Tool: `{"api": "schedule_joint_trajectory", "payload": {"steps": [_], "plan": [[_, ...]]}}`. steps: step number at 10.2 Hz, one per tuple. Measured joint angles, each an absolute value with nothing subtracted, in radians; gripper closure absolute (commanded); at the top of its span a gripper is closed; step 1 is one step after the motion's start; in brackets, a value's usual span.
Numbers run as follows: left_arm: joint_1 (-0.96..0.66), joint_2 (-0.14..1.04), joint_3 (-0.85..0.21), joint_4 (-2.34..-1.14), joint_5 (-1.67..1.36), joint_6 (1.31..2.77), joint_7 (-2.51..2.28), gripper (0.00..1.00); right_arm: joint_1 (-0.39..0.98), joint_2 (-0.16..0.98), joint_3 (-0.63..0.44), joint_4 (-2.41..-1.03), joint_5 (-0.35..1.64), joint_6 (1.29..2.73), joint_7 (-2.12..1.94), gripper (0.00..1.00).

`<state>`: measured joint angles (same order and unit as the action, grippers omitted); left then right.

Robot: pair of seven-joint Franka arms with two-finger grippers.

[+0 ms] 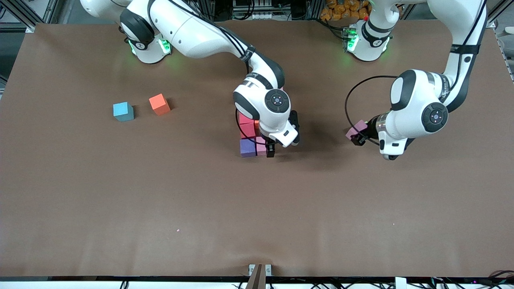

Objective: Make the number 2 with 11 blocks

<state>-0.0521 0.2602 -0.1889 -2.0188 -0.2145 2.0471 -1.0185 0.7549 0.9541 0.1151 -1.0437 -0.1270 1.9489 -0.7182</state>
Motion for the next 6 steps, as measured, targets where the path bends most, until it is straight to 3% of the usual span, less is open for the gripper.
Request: {"api": "schedule_joint_trajectory", "payload": {"steps": [3, 6], "plan": [[-0.142, 0.353, -0.192, -1.985, -0.267, 2.227, -1.336, 1.00, 0.642, 0.924, 0.105, -1.040, -0.125, 1.937, -0.718, 0.00], [-0.250, 0.463, -0.204, -1.956, -0.290, 2.461, -1.610, 1.00, 0.431, 0.896, 0.102, -1.035, -0.124, 1.937, -0.723, 0.00]]}}
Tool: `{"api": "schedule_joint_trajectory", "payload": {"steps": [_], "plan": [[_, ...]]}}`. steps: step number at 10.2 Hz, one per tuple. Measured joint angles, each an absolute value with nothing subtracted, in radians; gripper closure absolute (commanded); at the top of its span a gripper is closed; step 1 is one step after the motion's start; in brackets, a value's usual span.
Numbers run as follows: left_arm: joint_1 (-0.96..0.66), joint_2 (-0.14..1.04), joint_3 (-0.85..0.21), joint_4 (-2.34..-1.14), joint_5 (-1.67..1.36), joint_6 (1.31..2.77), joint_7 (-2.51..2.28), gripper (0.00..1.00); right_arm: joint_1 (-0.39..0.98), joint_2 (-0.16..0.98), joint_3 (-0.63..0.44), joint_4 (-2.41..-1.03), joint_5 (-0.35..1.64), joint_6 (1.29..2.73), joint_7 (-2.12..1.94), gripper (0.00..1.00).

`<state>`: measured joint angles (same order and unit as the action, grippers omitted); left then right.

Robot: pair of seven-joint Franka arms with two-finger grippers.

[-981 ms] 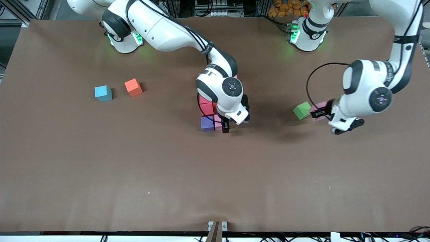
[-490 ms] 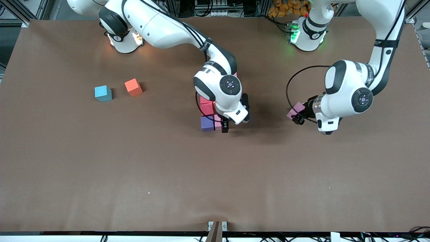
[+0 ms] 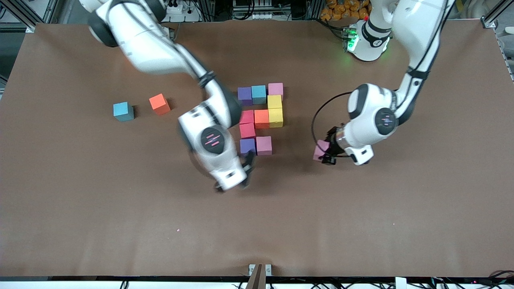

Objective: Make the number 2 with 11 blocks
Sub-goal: 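Carry pink to the group with the left gripper while the right gripper withdraws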

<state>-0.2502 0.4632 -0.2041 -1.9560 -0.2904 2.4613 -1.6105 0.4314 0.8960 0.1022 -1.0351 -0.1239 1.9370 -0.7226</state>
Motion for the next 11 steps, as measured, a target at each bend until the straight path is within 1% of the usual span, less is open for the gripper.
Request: {"api": "schedule_joint_trajectory", "payload": {"steps": [3, 6, 7, 9, 11], "plan": [[-0.283, 0.556, -0.280, -1.860, -0.292, 2.566, -1.888, 1.00, 0.253, 0.861, 0.100, -1.030, -0.122, 1.930, -0.722, 0.00], [-0.341, 0.614, -0.296, -1.836, -0.292, 2.663, -2.029, 1.00, 0.129, 0.806, 0.094, -1.033, -0.122, 1.790, -0.619, 0.00], [-0.349, 0.633, -0.297, -1.836, -0.292, 2.680, -2.043, 1.00, 0.101, 0.783, 0.090, -1.049, -0.122, 1.771, -0.587, 0.00], [-0.350, 0.654, -0.296, -1.840, -0.292, 2.686, -2.047, 1.00, 0.061, 0.717, 0.078, -1.142, -0.122, 1.800, -0.565, 0.00], [-0.350, 0.656, -0.296, -1.855, -0.292, 2.686, -2.049, 1.00, 0.042, 0.618, 0.076, -1.331, -0.122, 1.931, -0.527, 0.00]]}}
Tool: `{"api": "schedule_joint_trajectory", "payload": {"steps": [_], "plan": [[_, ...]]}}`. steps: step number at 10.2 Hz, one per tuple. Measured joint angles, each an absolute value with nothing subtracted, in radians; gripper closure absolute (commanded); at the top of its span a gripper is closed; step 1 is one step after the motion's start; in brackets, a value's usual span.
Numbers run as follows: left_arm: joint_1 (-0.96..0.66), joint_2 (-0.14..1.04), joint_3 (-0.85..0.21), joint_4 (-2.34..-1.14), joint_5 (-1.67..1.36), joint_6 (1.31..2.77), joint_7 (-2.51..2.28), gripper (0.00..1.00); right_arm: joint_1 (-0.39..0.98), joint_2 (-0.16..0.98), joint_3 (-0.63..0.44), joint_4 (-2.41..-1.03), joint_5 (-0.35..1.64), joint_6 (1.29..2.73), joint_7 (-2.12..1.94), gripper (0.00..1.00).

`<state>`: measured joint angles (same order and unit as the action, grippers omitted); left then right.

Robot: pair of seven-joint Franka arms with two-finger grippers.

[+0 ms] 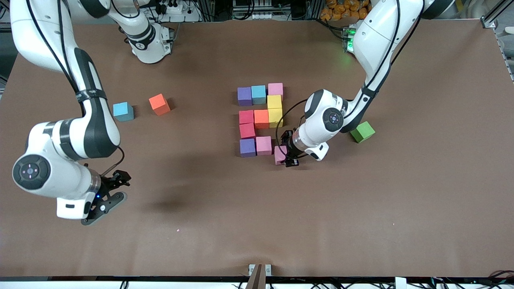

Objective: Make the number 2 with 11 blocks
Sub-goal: 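Carry pink to the group with the left gripper while the right gripper withdraws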

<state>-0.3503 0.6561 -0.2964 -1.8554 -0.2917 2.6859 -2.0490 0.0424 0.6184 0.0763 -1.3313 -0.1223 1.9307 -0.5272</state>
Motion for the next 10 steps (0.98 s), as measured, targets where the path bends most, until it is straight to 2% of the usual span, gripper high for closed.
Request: {"api": "schedule_joint_trajectory", "payload": {"steps": [2, 7, 10], "plan": [[-0.351, 0.651, -0.300, -1.878, -0.285, 2.687, -2.049, 1.00, 0.043, 0.515, 0.077, -1.514, -0.122, 1.984, -0.471, 0.00], [-0.352, 0.615, -0.330, -1.967, -0.278, 2.784, -2.068, 1.00, 0.085, 0.295, 0.087, -1.891, -0.122, 1.989, -0.300, 0.00], [-0.352, 0.613, -0.334, -1.973, -0.278, 2.790, -2.079, 0.99, 0.087, 0.185, 0.083, -2.012, -0.098, 1.966, -0.211, 0.00]]}}
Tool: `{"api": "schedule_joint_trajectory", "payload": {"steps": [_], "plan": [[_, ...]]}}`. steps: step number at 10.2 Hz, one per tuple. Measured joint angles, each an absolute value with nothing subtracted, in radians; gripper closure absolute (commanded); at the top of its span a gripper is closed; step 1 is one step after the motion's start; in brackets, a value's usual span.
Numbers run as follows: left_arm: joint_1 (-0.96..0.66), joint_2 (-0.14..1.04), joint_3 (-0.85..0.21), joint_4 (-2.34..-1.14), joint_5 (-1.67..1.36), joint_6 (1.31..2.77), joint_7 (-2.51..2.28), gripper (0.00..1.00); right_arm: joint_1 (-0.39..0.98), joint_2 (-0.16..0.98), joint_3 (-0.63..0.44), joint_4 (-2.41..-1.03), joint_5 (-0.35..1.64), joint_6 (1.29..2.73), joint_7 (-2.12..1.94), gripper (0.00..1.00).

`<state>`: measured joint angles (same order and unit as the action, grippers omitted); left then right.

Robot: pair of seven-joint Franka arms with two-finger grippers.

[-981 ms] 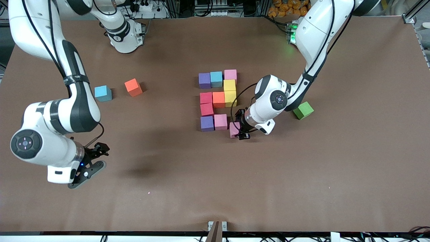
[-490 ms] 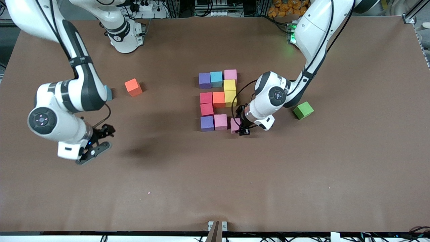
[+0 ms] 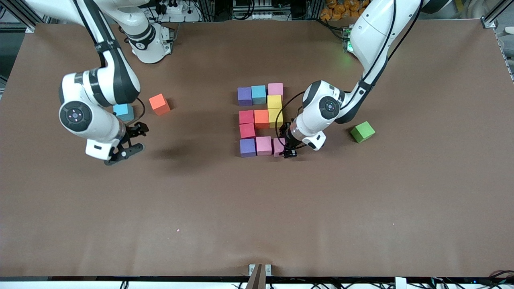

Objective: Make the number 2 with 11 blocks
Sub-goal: 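Carry pink to the group with the left gripper while the right gripper withdraws, then lower pink beside the pink cube with the left gripper while the right gripper rests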

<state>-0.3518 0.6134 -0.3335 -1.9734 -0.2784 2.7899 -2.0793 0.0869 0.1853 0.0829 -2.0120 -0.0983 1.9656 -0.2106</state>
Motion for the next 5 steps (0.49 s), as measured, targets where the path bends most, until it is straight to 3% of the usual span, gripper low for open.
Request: {"api": "schedule_joint_trajectory", "payload": {"steps": [5], "plan": [[-0.358, 0.614, -0.336, -1.976, -0.278, 2.790, -2.080, 0.97, -0.009, 0.050, 0.070, -1.992, -0.010, 1.933, -0.156, 0.00]]}}
